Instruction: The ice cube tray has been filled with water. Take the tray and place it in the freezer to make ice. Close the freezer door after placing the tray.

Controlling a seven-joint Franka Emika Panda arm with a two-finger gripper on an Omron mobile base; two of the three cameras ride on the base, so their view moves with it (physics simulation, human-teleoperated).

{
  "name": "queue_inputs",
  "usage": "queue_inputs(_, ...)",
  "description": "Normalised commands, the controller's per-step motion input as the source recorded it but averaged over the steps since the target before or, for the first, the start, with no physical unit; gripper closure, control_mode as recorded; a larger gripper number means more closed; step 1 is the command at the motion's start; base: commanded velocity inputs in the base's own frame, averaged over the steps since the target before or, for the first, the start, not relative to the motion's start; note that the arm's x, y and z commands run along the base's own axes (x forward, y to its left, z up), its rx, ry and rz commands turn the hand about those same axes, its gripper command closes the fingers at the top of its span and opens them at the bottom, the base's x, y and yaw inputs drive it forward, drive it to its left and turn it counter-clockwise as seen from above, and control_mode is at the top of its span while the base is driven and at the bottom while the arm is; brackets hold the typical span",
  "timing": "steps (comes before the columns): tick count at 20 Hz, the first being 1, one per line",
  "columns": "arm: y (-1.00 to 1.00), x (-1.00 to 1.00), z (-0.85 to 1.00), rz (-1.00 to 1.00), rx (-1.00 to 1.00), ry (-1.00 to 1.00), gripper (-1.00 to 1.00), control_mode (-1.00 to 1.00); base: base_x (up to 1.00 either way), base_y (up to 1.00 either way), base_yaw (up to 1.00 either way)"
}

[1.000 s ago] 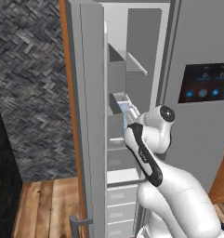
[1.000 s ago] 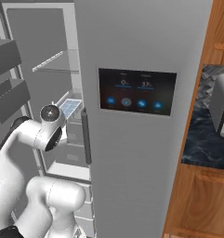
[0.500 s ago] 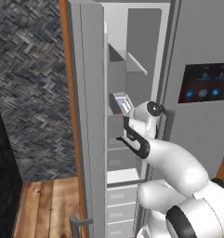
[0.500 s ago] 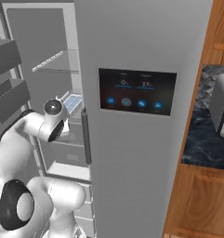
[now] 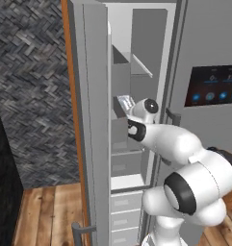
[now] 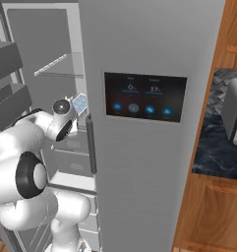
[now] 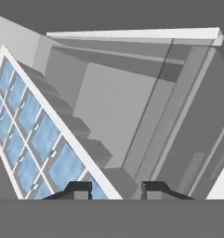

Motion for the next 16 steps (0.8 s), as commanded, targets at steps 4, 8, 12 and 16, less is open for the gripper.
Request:
queue_inputs(4,0.0,0.61,0.0,-0.04,0.0,0.0,1.0,-1.0,0.0,0.0,0.0)
queue_inputs(8,0.0,0.71,0.0,-0.04,0.0,0.0,1.0,-1.0,0.0,0.0,0.0)
queue_inputs(12,0.0,0.74,-0.11,-0.03,0.0,0.0,1.0,-1.0,0.0,0.0,0.0)
queue_inputs(16,0.07,0.74,-0.28,-0.04,0.0,0.0,1.0,-1.0,0.0,0.0,0.0)
